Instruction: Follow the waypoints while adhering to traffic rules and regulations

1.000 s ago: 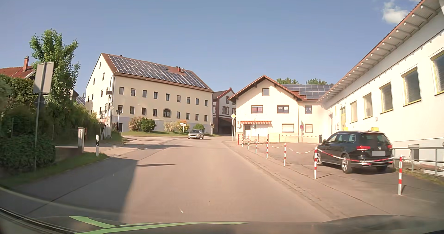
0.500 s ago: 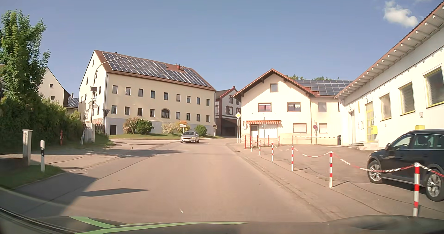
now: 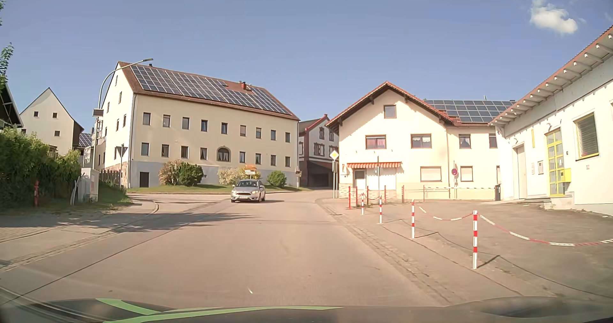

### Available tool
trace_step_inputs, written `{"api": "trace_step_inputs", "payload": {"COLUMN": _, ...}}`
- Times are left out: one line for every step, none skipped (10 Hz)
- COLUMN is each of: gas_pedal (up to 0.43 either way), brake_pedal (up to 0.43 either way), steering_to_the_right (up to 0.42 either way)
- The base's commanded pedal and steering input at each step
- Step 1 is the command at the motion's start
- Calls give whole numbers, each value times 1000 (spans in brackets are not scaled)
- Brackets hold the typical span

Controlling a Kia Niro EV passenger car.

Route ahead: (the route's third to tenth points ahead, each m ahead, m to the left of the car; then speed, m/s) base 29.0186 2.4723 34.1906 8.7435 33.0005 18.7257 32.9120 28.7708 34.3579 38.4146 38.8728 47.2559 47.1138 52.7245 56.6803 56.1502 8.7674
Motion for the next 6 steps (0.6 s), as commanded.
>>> {"api": "trace_step_inputs", "payload": {"gas_pedal": 0, "brake_pedal": 0, "steering_to_the_right": -6}}
{"api": "trace_step_inputs", "payload": {"gas_pedal": 0, "brake_pedal": 0, "steering_to_the_right": -6}}
{"api": "trace_step_inputs", "payload": {"gas_pedal": 0, "brake_pedal": 0, "steering_to_the_right": -6}}
{"api": "trace_step_inputs", "payload": {"gas_pedal": 0, "brake_pedal": 0, "steering_to_the_right": -6}}
{"api": "trace_step_inputs", "payload": {"gas_pedal": 0, "brake_pedal": 0, "steering_to_the_right": -5}}
{"api": "trace_step_inputs", "payload": {"gas_pedal": 0, "brake_pedal": 0, "steering_to_the_right": -6}}
